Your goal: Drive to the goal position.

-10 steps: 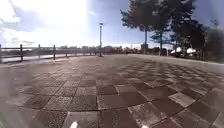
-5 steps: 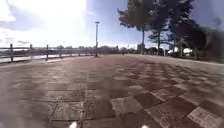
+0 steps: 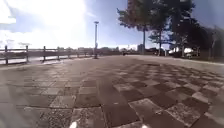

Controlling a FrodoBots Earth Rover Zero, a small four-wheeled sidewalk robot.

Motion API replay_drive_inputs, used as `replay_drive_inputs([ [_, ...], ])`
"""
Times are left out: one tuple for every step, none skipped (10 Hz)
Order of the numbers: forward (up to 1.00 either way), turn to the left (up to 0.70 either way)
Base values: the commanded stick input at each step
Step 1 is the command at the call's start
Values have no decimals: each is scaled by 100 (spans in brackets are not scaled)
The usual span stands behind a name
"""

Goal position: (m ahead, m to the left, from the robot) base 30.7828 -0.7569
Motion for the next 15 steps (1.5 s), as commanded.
replay_drive_inputs([
  [100, 0],
  [100, 0],
  [100, 0],
  [100, 0],
  [100, 0],
  [100, 0],
  [100, 0],
  [100, 0],
  [100, 0],
  [100, 0],
  [100, 0],
  [100, 0],
  [100, 0],
  [100, 0],
  [100, 0],
])
